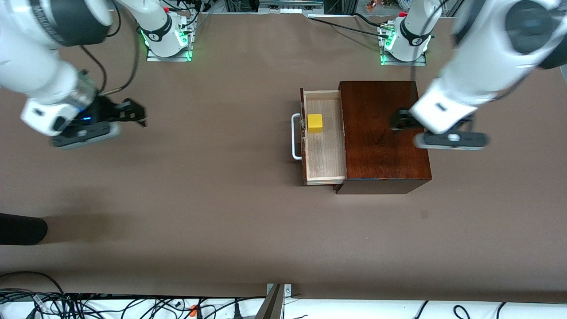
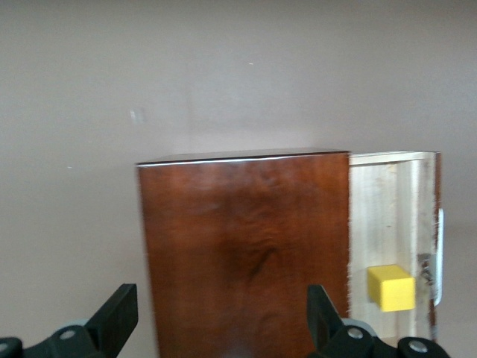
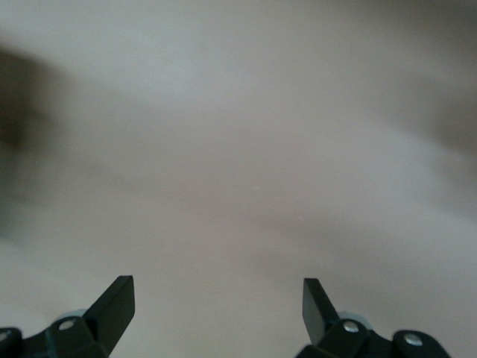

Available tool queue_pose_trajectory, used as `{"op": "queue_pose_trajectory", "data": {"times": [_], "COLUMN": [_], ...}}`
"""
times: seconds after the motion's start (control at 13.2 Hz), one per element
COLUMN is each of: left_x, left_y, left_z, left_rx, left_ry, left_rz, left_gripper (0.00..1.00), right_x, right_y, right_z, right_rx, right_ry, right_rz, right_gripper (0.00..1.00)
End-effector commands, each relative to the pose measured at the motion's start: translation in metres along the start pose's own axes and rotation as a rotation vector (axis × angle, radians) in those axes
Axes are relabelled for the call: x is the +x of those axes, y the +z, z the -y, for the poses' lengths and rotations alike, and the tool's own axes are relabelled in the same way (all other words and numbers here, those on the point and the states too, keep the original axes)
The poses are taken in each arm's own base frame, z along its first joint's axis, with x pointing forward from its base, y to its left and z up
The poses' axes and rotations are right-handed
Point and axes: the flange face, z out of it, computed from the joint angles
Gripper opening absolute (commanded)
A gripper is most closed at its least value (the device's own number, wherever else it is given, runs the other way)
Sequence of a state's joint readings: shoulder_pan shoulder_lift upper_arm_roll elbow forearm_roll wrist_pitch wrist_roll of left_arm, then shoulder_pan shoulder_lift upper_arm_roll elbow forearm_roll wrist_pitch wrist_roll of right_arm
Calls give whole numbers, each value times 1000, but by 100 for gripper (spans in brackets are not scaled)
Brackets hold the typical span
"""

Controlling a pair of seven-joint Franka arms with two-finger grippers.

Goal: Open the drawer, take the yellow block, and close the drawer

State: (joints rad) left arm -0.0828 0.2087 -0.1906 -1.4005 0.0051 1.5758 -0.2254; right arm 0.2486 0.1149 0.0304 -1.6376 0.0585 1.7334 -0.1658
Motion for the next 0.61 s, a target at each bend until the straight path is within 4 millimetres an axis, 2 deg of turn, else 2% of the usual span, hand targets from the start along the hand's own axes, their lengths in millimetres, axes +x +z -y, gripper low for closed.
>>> {"op": "queue_pose_trajectory", "data": {"times": [0.0,0.15,0.23,0.3,0.38,0.53], "left_x": [-25,-39,-47,-51,-50,-47], "left_y": [-4,-4,-1,3,4,4], "left_z": [64,107,119,121,124,132], "left_rx": [-7,-2,-2,1,2,3], "left_ry": [76,100,104,106,98,88], "left_rz": [6,-28,-49,-50,-35,-22], "left_gripper": [100,100,100,100,100,100], "right_x": [31,53,59,65,70,73], "right_y": [17,37,50,62,72,85], "right_z": [94,165,206,252,288,346], "right_rx": [10,11,7,-7,-40,-74], "right_ry": [-217,-349,-427,-523,-607,-751], "right_rz": [5,16,23,16,4,-29], "right_gripper": [100,100,100,100,100,100]}}
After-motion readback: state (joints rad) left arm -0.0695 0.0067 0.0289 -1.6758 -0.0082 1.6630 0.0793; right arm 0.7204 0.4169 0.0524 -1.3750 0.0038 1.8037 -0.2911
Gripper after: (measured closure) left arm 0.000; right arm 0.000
